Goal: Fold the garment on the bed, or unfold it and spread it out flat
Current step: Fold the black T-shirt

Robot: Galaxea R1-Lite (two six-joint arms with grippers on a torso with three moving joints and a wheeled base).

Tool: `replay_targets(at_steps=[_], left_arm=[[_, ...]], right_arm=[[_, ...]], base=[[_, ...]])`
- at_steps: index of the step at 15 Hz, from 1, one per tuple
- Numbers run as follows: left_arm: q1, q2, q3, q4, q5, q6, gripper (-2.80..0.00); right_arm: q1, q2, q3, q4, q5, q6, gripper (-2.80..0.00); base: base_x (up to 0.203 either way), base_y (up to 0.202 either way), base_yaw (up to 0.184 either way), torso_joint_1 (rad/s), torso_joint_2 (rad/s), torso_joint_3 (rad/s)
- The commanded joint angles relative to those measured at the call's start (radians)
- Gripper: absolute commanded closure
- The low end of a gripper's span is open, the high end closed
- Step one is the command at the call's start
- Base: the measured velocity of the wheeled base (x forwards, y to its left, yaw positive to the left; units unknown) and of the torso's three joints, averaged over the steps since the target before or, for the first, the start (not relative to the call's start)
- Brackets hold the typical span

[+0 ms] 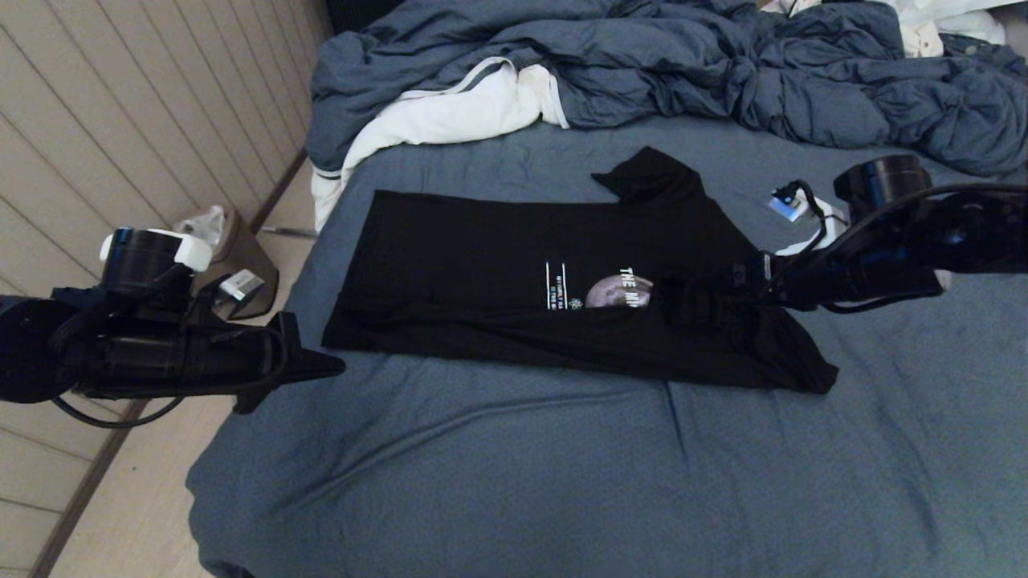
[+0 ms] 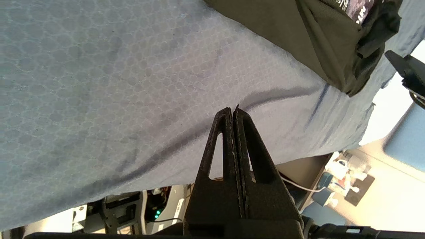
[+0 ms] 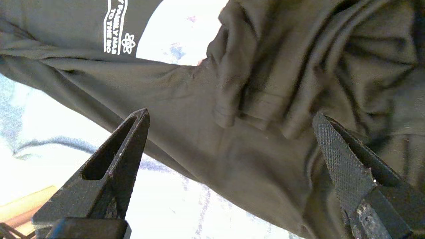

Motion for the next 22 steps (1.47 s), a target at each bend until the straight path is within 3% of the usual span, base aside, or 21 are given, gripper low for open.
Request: replay_targets(at_steps=[1, 4, 5, 11, 13, 17, 22], left_arm=[[0.0, 0.001, 0.001, -0.001, -0.003, -0.004, 0.0], [0.001, 0.0, 0.001, -0.001, -0.003, -0.004, 0.0], [0.001, 0.0, 0.002, -0.001, -0.003, -0.004, 0.0], [0.001, 0.004, 0.002, -0.001, -0.005, -0.004, 0.0], [0.0, 0.01, 0.002, -0.001, -0.005, -0.004, 0.0], [0.0, 0.012, 0.01, -0.001, -0.006, -0.004, 0.0], [-0.002, 0.015, 0.012, -0.001, -0.007, -0.004, 0.0]], right_arm=[[0.0, 0.007, -0.001, 0.001, 0.002, -0.001, -2.8], [0.0, 0.007, 0.011, -0.002, 0.003, -0.01, -2.8], [0.0, 0.007, 0.015, -0.002, 0.002, -0.011, 0.0], [-0.001, -0.016, 0.039, 0.001, 0.007, -0.064, 0.0], [-0.003, -0.021, 0.06, 0.007, 0.005, -0.122, 0.0], [-0.003, -0.022, 0.085, 0.01, 0.002, -0.165, 0.0], [-0.008, -0.011, 0.085, 0.117, 0.0, -0.295, 0.0]], base=[[0.0, 0.0, 0.0, 0.0, 0.0, 0.0], [0.0, 0.0, 0.0, 0.0, 0.0, 0.0], [0.0, 0.0, 0.0, 0.0, 0.0, 0.0], [0.0, 0.0, 0.0, 0.0, 0.0, 0.0], [0.0, 0.0, 0.0, 0.0, 0.0, 0.0], [0.0, 0.0, 0.0, 0.0, 0.0, 0.0], [0.0, 0.0, 0.0, 0.0, 0.0, 0.0]])
